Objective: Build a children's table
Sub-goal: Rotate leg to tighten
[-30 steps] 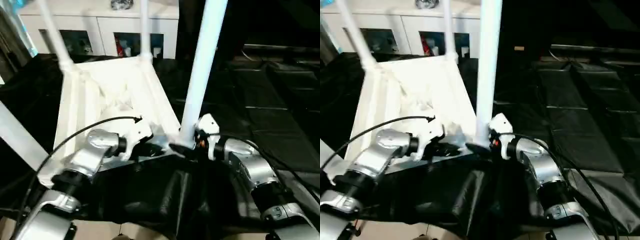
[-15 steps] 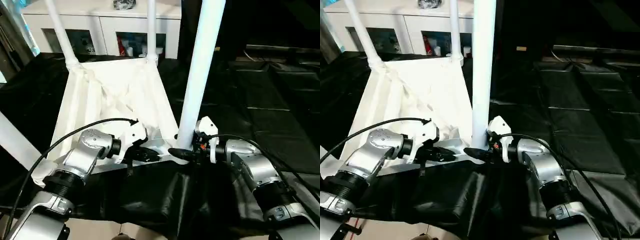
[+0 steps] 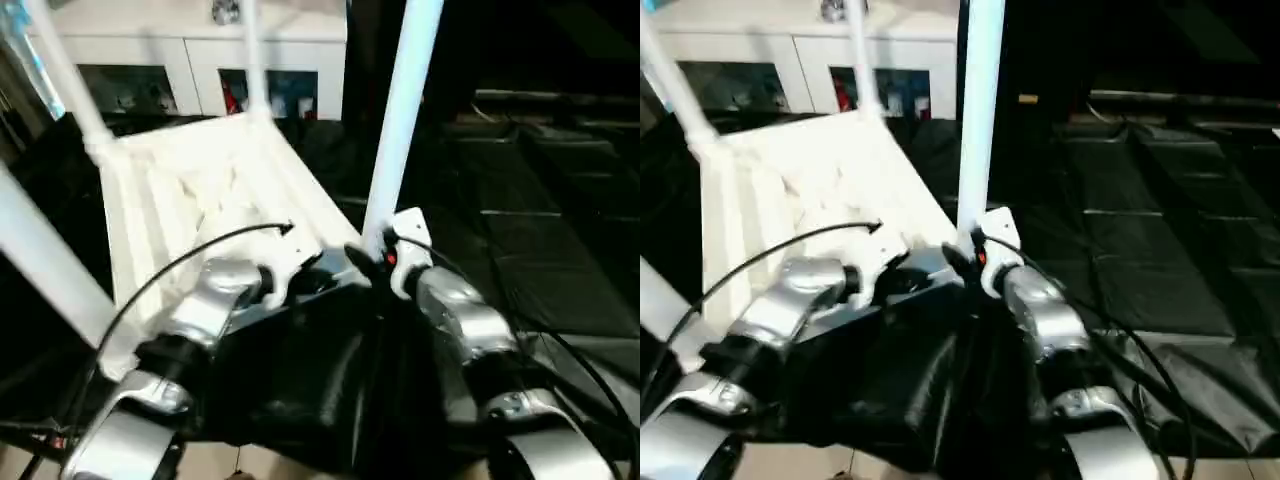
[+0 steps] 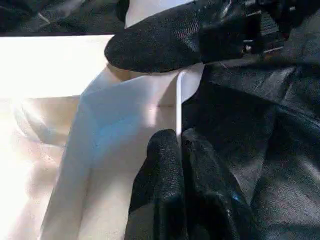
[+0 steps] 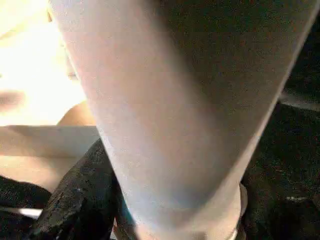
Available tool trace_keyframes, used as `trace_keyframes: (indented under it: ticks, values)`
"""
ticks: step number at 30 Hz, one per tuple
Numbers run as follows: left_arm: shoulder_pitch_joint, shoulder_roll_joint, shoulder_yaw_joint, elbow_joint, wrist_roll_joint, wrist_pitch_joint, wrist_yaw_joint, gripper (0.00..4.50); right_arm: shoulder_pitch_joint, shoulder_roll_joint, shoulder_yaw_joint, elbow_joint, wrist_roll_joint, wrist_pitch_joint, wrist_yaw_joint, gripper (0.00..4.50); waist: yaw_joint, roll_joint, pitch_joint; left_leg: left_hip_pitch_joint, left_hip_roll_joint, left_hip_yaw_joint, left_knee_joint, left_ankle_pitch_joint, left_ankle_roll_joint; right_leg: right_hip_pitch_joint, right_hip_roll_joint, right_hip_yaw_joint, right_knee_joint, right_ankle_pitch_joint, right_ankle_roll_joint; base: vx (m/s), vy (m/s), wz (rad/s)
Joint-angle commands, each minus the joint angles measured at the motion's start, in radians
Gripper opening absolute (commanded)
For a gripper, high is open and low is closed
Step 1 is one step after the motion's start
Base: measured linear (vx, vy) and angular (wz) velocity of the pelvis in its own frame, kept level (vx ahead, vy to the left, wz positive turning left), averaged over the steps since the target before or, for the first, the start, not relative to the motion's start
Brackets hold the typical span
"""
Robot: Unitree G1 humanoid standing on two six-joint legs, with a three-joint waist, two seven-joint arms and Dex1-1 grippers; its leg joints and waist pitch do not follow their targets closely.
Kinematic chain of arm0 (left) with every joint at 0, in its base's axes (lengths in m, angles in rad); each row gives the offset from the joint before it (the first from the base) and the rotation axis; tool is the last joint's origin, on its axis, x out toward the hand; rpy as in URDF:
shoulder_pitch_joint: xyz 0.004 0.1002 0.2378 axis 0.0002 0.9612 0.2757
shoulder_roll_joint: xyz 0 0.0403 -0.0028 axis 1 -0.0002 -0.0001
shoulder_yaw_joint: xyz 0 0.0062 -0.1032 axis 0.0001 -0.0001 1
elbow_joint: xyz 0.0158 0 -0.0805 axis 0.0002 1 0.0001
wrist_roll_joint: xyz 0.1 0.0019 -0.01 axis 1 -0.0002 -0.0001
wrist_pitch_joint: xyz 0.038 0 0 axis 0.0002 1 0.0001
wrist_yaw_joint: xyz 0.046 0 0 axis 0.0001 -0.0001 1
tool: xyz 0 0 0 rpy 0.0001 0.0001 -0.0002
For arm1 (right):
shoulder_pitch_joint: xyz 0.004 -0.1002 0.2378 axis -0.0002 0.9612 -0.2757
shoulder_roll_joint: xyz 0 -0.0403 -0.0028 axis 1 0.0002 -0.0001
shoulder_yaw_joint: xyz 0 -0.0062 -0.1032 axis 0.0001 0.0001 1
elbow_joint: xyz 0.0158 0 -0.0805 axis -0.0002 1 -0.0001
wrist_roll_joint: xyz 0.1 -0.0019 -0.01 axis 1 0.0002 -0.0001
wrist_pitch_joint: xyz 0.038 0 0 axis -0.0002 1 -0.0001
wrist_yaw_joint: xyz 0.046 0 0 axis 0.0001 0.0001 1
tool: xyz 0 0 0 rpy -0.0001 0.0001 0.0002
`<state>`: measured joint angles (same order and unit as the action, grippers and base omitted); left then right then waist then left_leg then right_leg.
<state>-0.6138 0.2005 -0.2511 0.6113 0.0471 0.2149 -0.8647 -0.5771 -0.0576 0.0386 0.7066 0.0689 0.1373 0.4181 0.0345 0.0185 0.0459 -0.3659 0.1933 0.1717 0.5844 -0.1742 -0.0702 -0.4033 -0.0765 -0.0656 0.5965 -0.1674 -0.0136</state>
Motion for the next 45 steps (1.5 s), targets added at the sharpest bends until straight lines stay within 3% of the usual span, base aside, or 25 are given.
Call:
trace_keyframes:
  ticks: [1,3,5,8,11,15,20,21,23,27,35,37,38,43,45]
  values:
    - [-0.034,-0.076,-0.025,-0.041,-0.029,-0.024,-0.005,0.0,0.01,0.081,0.07,0.024,-0.003,0.012,0.083,3.07,0.002,-0.003,-0.06,0.006,0.028,-0.006,-0.071,-0.269,0.024,0.047,-0.062,0.043,-0.078,-0.285,-0.196,0.0,0.0,0.0]
    - [-0.028,-0.075,-0.028,-0.047,-0.033,-0.032,-0.022,0.0,0.012,0.083,0.063,0.017,0.018,0.016,0.113,3.46,0.001,-0.003,-0.06,0.006,0.029,-0.006,-0.072,-0.268,0.027,0.047,-0.061,0.042,-0.077,-0.278,-0.2,0.0,0.0,0.0]
    - [-0.026,-0.074,-0.029,-0.049,-0.034,-0.034,-0.027,0.0,0.013,0.083,0.062,0.015,0.022,0.018,0.12,3.58,0.0,0.001,-0.06,0.007,0.029,-0.006,-0.072,-0.28,0.027,0.048,-0.06,0.042,-0.079,-0.28,-0.2,0.0,0.0,0.0]
    - [0.009,-0.029,-0.04,-0.092,-0.061,-0.06,-0.131,0.0,0.033,0.023,0.097,-0.035,0.022,0.012,0.226,3.88,0.003,0.003,-0.062,0.007,0.031,-0.008,-0.072,-0.279,0.029,0.052,-0.061,0.041,-0.076,-0.26,-0.206,0.0,0.0,0.0]
    - [0.028,0.003,-0.048,-0.115,-0.072,-0.067,-0.185,0.0,0.049,-0.021,0.117,-0.072,0.031,0.006,0.303,3.88,0.001,0.001,-0.065,0.003,0.03,-0.005,-0.069,-0.225,0.051,0.054,-0.06,0.042,-0.067,-0.173,-0.23,0.0,0.0,0.0]
    - [0.052,0.061,-0.057,-0.148,-0.089,-0.066,-0.274,0.0,0.098,-0.117,0.16,-0.186,0.07,0.004,0.505,3.88,0.013,-0.001,-0.065,0.006,0.034,-0.001,-0.066,-0.201,0.081,0.056,-0.059,0.042,-0.063,-0.13,-0.248,0.0,0.0,0.0]
    - [0.076,0.114,-0.064,-0.192,-0.111,-0.046,-0.382,0.0,0.117,-0.192,0.165,-0.24,0.079,0.024,0.63,3.88,0.025,0.001,-0.059,0.007,0.037,-0.002,-0.071,-0.245,0.061,0.053,-0.06,0.04,-0.068,-0.226,-0.235,0.0,0.0,0.0]
    - [0.084,0.131,-0.066,-0.205,-0.117,-0.037,-0.413,0.0,0.123,-0.215,0.172,-0.259,0.082,0.033,0.669,3.88,0.024,-0.005,-0.058,0.007,0.037,-0.001,-0.072,-0.254,0.056,0.052,-0.06,0.041,-0.071,-0.248,-0.227,0.0,0.0,0.0]
    - [0.088,0.145,-0.07,-0.212,-0.12,-0.032,-0.436,0.0,0.129,-0.233,0.179,-0.275,0.088,0.041,0.695,3.88,0.028,-0.001,-0.059,0.01,0.039,-0.001,-0.071,-0.25,0.054,0.049,-0.06,0.042,-0.071,-0.248,-0.226,0.0,0.0,0.0]
    - [0.095,0.168,-0.075,-0.224,-0.128,-0.023,-0.47,0.0,0.134,-0.258,0.186,-0.295,0.102,0.062,0.73,3.88,0.031,-0.002,-0.061,0.008,0.037,-0.002,-0.07,-0.232,0.052,0.051,-0.06,0.042,-0.067,-0.229,-0.226,0.0,0.0,0.0]
    - [0.105,0.196,-0.084,-0.25,-0.139,0.008,-0.519,0.0,0.141,-0.267,0.184,-0.318,0.116,0.096,0.759,3.14,0.037,0.001,-0.061,0.009,0.037,-0.001,-0.07,-0.221,0.049,0.05,-0.059,0.042,-0.067,-0.216,-0.23,0.0,0.0,0.0]
    - [0.104,0.196,-0.085,-0.25,-0.141,0.009,-0.518,0.0,0.144,-0.266,0.186,-0.326,0.12,0.104,0.758,3.13,0.04,0.001,-0.061,0.011,0.037,-0.001,-0.07,-0.225,0.047,0.05,-0.059,0.042,-0.067,-0.224,-0.227,0.0,0.0,0.0]
    - [0.103,0.193,-0.085,-0.248,-0.139,0.007,-0.512,0.0,0.147,-0.263,0.188,-0.329,0.12,0.105,0.755,2.84,0.042,0.002,-0.061,0.01,0.037,-0.002,-0.07,-0.226,0.044,0.049,-0.06,0.042,-0.067,-0.225,-0.225,0.0,0.0,0.0]
    - [0.08,0.141,-0.061,-0.209,-0.121,-0.016,-0.416,0.0,0.163,-0.225,0.188,-0.332,0.106,0.116,0.697,2.75,0.045,0.0,-0.062,0.01,0.036,-0.001,-0.07,-0.22,0.037,0.048,-0.059,0.043,-0.067,-0.214,-0.223,0.0,0.0,0.0]
    - [0.064,0.115,-0.049,-0.183,-0.112,-0.031,-0.364,0.0,0.166,-0.201,0.188,-0.324,0.096,0.132,0.653,2.7,0.045,-0.002,-0.06,0.01,0.035,-0.003,-0.071,-0.235,0.031,0.05,-0.061,0.042,-0.07,-0.25,-0.212,0.0,0.0,0.0]
